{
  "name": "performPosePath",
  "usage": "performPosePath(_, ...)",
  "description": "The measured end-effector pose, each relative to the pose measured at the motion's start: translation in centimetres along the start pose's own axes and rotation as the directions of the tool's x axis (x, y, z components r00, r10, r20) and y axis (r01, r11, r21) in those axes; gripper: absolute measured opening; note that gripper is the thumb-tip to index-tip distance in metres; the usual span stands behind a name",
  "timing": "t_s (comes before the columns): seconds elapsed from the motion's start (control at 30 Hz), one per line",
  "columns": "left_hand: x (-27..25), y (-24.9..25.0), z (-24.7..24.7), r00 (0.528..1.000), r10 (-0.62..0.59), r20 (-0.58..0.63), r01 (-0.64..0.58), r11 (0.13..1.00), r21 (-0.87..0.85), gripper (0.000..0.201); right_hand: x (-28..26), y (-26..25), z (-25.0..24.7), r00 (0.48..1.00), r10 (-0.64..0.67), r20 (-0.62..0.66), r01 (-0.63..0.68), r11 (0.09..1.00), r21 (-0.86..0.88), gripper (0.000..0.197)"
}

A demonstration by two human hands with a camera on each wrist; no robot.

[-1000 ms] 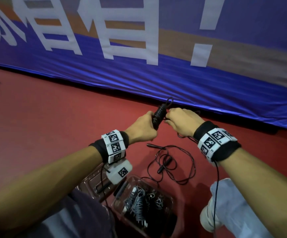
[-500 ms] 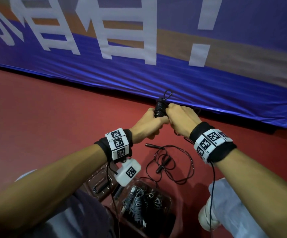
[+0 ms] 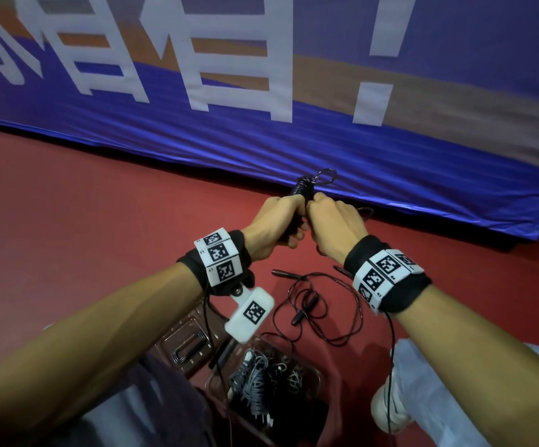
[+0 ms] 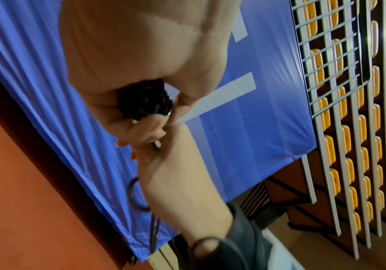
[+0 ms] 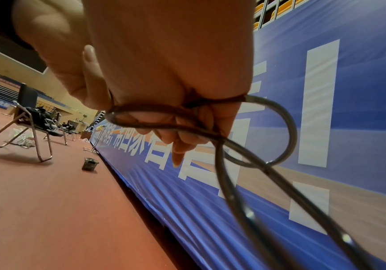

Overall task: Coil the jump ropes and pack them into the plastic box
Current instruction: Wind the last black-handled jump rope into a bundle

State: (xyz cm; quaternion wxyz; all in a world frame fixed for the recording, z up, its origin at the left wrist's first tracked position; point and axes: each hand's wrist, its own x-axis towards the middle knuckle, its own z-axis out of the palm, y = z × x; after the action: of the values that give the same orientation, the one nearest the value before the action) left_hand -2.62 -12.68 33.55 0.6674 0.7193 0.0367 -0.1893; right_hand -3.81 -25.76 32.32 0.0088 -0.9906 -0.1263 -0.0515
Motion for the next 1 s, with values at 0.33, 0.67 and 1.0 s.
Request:
performPosePath(0.33, 0.4, 3.1, -2.5, 0.995, -0.041, 0.089, 0.025, 0.985, 0.171, 0.048, 0.6, 0.3, 0.2, 0.996, -0.022, -0.086, 0.025, 0.999, 0.029, 0.019)
performPosePath(0.67, -1.9, 4.4, -4.2, 0.97, -0.027, 0.242, -0.078, 0.908, 0.412, 0.05, 2.4, 6.6, 1.6, 0.973, 0.045, -0.225, -0.023, 0.995, 0.097, 0.032)
performPosePath(1.0, -1.8, 4.3, -6.2, 0.853, -0.441, 0.279, 0.175, 0.745, 0.643, 0.046, 3.9, 10.1, 0.0, 0.978, -0.045, -0.206, 0.098, 0.962, 0.256, 0.03)
